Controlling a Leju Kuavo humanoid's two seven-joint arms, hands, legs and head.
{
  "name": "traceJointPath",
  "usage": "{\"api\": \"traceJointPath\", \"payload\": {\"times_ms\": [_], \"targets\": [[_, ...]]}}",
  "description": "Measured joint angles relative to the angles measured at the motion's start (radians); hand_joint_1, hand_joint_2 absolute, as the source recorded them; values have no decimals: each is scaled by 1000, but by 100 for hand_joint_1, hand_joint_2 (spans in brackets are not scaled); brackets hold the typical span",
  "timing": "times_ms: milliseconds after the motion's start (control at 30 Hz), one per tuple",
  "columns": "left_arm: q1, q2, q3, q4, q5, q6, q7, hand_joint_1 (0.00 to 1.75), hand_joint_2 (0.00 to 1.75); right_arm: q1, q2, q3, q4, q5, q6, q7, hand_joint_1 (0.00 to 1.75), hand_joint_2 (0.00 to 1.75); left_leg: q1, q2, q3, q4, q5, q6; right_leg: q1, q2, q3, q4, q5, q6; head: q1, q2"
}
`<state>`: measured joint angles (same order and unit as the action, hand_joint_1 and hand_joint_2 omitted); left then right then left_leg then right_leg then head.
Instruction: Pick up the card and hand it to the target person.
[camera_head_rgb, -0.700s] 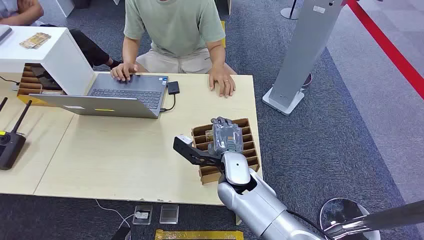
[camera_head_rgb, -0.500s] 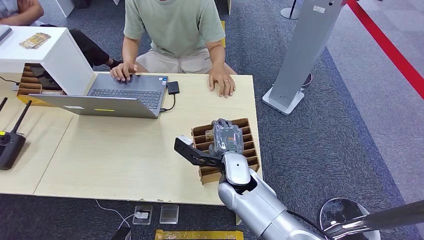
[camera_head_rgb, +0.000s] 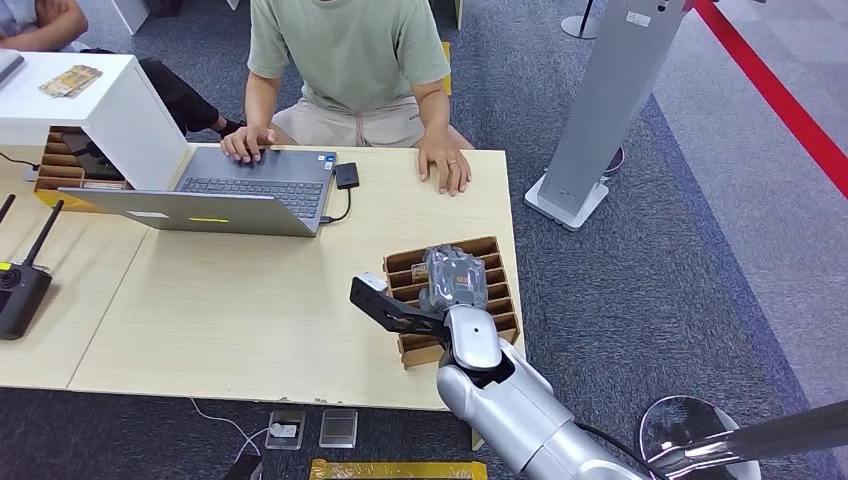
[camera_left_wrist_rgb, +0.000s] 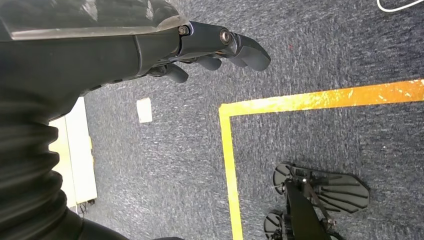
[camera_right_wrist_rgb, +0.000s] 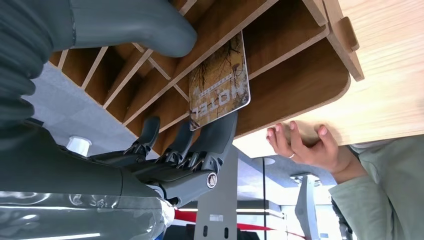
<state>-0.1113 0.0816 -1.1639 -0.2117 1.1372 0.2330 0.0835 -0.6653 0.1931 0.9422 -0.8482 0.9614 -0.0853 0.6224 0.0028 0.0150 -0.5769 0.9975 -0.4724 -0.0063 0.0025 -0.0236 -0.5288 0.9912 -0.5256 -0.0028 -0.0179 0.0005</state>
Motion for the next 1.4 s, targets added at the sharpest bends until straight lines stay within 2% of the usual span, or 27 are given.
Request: {"api": "traceJointPath", "payload": {"times_ms": [133,533,667,733,867,933,1100,1400], "targets": [[0,0,0,0,0,0,0,0,175,0,0,0,2,-3,1,-2,77,175,0,0,0,0,0,0,0,0,0,0,0,0,0,0],[0,0,0,0,-1,-1,0,0,175,0,0,0,9,-13,-1,-6,96,175,0,0,0,0,0,0,0,0,0,0,0,0,0,0],[0,0,0,0,-2,-1,0,0,175,0,0,0,9,-14,-2,-6,95,175,0,0,0,0,0,0,0,0,0,0,0,0,0,0],[0,-1,0,0,-3,-1,0,0,175,0,0,0,9,-17,-2,-6,102,175,0,0,0,0,0,0,0,0,0,0,0,0,0,0],[0,-1,0,0,-4,-1,-2,0,175,0,0,0,9,-21,-2,-7,134,175,0,0,0,0,0,0,0,0,0,0,0,0,0,0],[0,-2,0,0,-6,-1,-3,0,175,0,0,0,9,-23,-2,-7,143,175,0,0,0,0,0,0,0,0,0,0,0,0,0,0],[0,-2,0,0,-8,0,-3,0,175,0,0,0,9,-25,-4,-10,150,175,0,0,0,0,0,0,0,0,0,0,0,0,0,0],[0,-3,-1,0,-12,-2,0,0,175,0,0,0,11,-27,-9,-24,150,175,0,0,0,0,0,0,0,0,0,0,0,0,0,0]]}}
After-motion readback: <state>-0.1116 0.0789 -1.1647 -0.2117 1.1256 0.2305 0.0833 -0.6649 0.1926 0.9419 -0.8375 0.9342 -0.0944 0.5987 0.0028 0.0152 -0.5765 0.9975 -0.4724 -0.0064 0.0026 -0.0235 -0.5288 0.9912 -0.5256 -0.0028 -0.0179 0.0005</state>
